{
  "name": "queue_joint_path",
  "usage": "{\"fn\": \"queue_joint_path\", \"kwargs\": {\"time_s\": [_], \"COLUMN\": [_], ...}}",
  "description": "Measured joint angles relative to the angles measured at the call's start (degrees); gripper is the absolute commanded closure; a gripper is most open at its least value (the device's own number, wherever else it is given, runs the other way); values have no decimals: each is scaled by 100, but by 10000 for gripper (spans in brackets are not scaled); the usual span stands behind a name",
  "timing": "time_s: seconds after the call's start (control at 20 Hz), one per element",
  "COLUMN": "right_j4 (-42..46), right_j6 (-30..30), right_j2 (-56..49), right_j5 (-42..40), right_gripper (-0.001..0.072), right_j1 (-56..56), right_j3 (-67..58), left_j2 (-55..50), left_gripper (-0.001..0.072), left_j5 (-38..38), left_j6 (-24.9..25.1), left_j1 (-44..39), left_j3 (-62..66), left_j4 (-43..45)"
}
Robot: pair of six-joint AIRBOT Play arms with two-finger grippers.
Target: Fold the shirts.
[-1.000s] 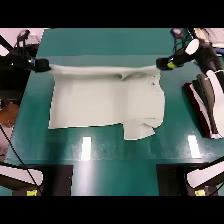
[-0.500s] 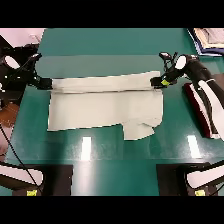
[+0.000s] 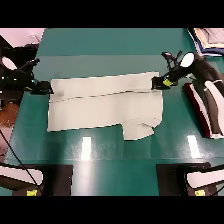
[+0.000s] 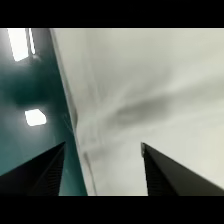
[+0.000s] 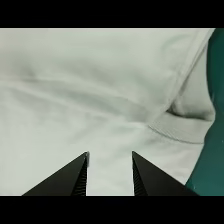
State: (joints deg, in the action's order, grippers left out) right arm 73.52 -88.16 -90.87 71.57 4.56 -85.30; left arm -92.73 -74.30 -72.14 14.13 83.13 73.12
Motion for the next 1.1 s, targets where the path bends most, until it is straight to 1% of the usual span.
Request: {"fn": "queue_joint_path", "kwargs": {"time_s": [0.2, 0.35, 0.5, 0.75, 1.1], "right_j4": [-339, -420, -459, -496, -498], "right_j6": [293, 393, 439, 470, 474], "right_j2": [634, 1027, 1281, 1519, 1585], "right_j5": [699, 901, 984, 1082, 1191], "right_gripper": [383, 384, 383, 384, 384], "right_j1": [-155, -205, -212, -221, -221], "right_j3": [2, 2, 2, 2, 2], "left_j2": [767, 1440, 1851, 2068, 2118], "left_gripper": [164, 164, 164, 165, 167], "left_j5": [-350, -398, -293, -153, 0], "left_j6": [-92, -83, -35, 2, 4], "left_j1": [553, 931, 1106, 1191, 1217], "left_j3": [-885, -1954, -2841, -3687, -4041], "left_j4": [-57, -273, -518, -710, -896]}}
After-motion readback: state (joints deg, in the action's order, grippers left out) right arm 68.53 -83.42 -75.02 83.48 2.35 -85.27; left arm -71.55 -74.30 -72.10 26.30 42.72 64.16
